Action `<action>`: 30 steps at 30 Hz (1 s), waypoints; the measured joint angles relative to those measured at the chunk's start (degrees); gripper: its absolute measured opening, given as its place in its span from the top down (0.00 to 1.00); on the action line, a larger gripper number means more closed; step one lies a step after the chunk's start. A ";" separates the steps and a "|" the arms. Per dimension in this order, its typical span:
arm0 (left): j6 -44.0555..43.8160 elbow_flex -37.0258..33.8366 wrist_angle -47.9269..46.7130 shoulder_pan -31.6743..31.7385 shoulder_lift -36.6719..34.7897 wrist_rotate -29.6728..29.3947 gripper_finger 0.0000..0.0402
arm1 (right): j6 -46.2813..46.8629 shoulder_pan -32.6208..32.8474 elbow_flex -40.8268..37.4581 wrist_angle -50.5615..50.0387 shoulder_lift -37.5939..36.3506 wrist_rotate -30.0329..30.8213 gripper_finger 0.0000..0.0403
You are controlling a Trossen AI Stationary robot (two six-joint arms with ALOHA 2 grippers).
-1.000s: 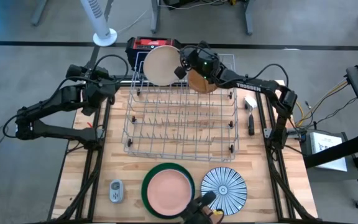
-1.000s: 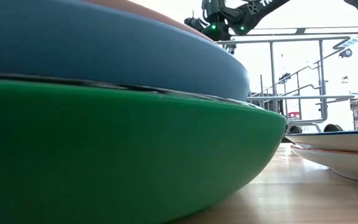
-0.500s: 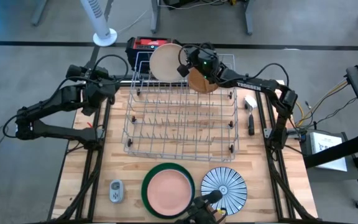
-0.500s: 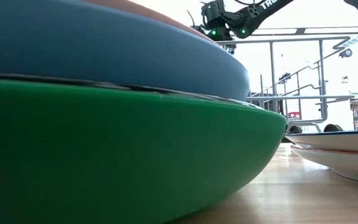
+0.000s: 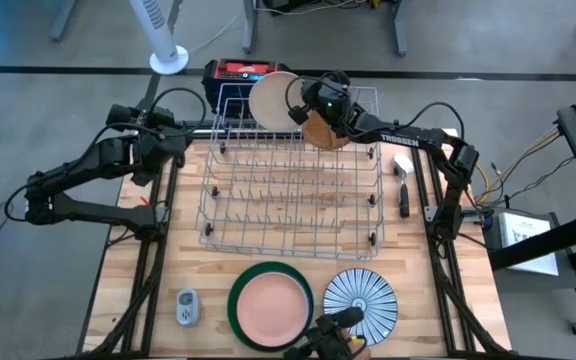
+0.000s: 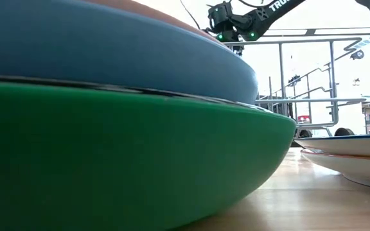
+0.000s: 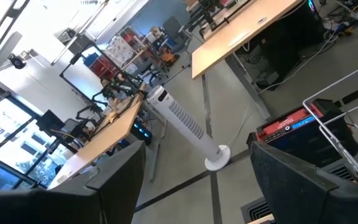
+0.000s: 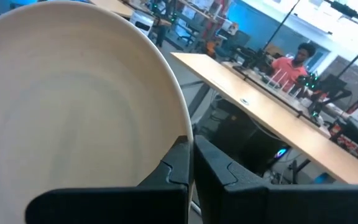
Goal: Sort dishes
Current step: Put the white plate into the dish rack
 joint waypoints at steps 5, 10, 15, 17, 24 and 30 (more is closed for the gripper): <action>-0.20 0.00 -0.04 -0.01 0.00 0.00 0.30 | -0.71 0.00 -0.02 0.16 0.00 -0.56 1.00; -0.22 0.00 -0.04 0.00 0.07 0.00 0.30 | -1.24 0.00 -0.02 0.17 0.00 -0.69 1.00; -0.22 0.00 -0.04 0.00 0.17 0.00 0.30 | -2.41 0.00 -0.04 0.62 0.00 -0.73 1.00; -0.22 0.00 -0.04 -0.01 0.23 0.00 0.31 | -2.39 0.00 -0.04 0.62 0.00 -0.76 1.00; -0.22 0.00 -0.04 0.00 0.33 0.00 0.31 | -2.50 0.13 -0.04 1.72 2.07 -1.18 1.00; -0.22 0.00 -0.04 -0.01 0.33 0.00 0.30 | -2.89 0.26 -0.07 2.63 3.55 -2.05 1.00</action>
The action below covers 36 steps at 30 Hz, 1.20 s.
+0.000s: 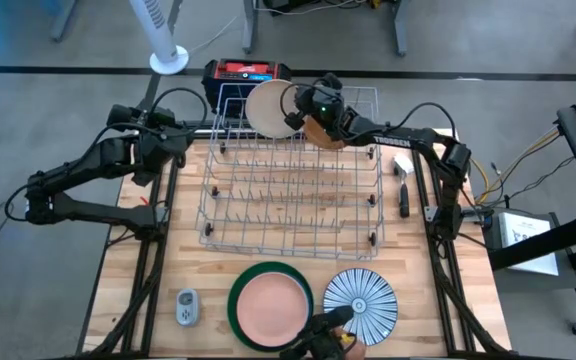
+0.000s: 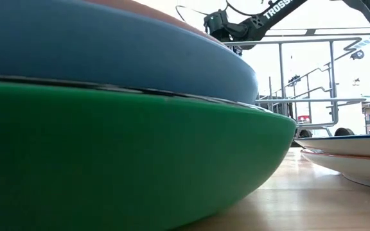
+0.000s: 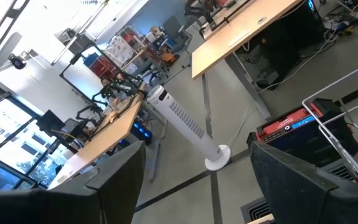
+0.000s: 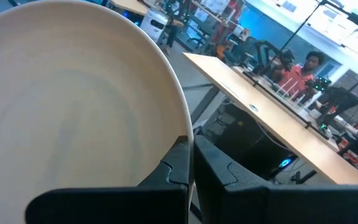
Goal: Sort dishes
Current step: Put the white plate into the dish rack
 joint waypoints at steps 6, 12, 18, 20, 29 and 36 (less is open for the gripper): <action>0.02 0.00 0.00 0.01 0.00 0.00 0.31 | -0.17 -0.02 0.00 -0.05 0.10 -0.04 1.00; 0.02 0.00 0.00 0.01 0.00 0.00 0.30 | -0.11 -0.02 0.00 -0.05 0.10 -3.10 0.99; 0.02 0.00 0.00 0.01 0.00 0.00 0.30 | 0.13 -0.02 0.00 -0.02 0.10 -3.26 0.92; 0.02 0.00 0.00 0.01 0.00 0.00 0.30 | 0.17 -0.02 0.00 0.00 0.10 -3.29 0.89; 0.01 0.00 0.00 0.01 0.00 0.00 0.30 | 0.09 0.28 0.00 0.07 0.10 -3.30 0.80; 0.01 0.00 0.00 0.01 0.00 0.00 0.30 | -1.22 0.35 0.00 0.85 0.13 -4.63 0.75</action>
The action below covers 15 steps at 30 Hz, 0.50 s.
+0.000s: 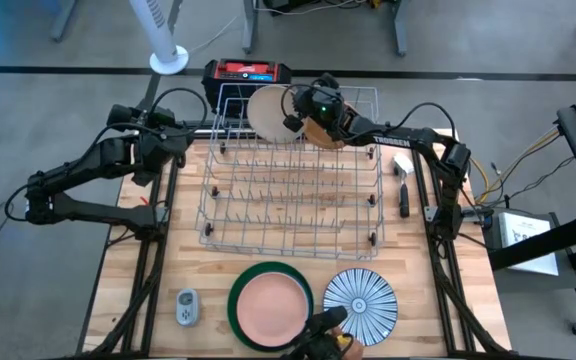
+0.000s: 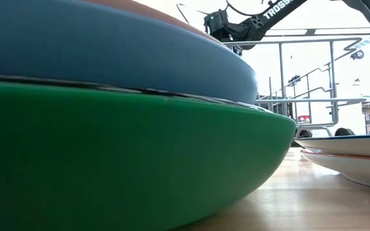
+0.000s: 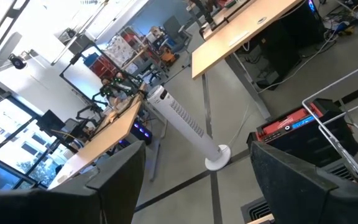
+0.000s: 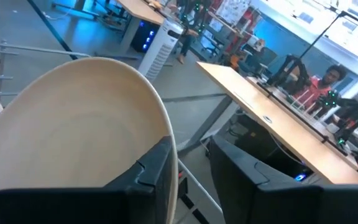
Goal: Sort dishes
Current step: Put the white plate into the dish rack
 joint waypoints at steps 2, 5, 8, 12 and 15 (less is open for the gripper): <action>0.01 0.00 0.00 0.00 0.00 0.00 0.30 | 0.46 0.00 0.00 0.13 -0.02 0.00 0.73; 0.01 0.00 0.00 0.00 0.00 0.00 0.30 | 1.13 0.00 0.00 0.12 0.00 0.00 0.69; 0.01 0.00 0.00 0.00 0.00 0.00 0.30 | 1.67 0.00 0.00 0.13 0.00 0.00 0.64; 0.00 0.00 0.00 0.00 0.00 -0.01 0.30 | 1.81 0.02 0.00 0.09 -0.21 -0.02 0.58; 0.01 0.00 0.00 0.00 0.00 0.00 0.30 | 2.48 0.04 0.00 -0.32 -1.19 -0.04 0.55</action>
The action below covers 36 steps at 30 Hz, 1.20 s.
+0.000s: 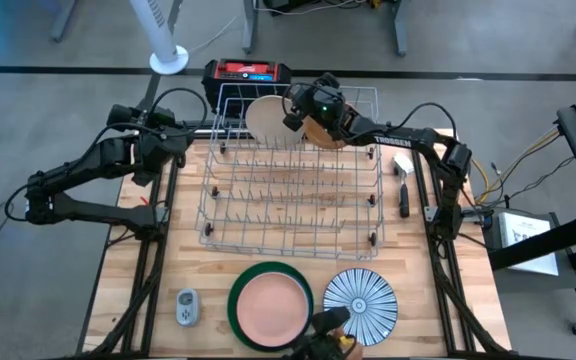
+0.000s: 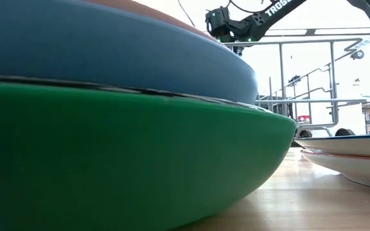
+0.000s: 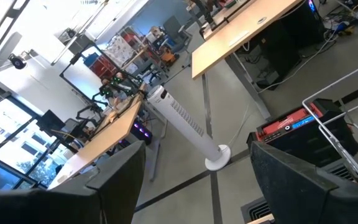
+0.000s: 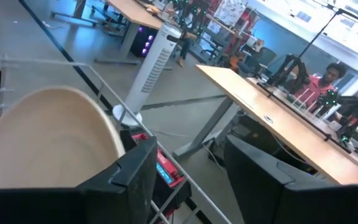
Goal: Sort dishes
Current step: Put the white plate into the dish rack
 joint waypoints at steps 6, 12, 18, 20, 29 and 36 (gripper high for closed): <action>0.00 0.00 0.02 0.00 0.00 0.00 0.30 | 4.07 -0.02 0.00 -3.98 -2.08 -0.08 0.55; 0.00 0.00 0.02 0.00 0.00 -0.01 0.30 | 8.81 -0.17 0.00 -7.81 -3.24 -1.75 0.60; 0.00 0.00 0.02 0.00 0.00 0.00 0.30 | 11.74 -0.56 0.00 -11.34 -4.90 -2.26 0.74; 0.00 0.00 0.02 0.00 0.00 0.00 0.30 | 12.66 -0.89 0.00 -12.62 -5.56 -3.11 0.84; 0.00 0.00 0.02 0.00 0.00 0.86 0.30 | 24.33 -6.45 0.00 -17.84 -6.92 -19.20 1.00; 0.00 0.00 0.02 0.00 0.00 2.03 0.30 | 31.42 -10.91 0.00 -19.85 -6.92 -33.73 1.00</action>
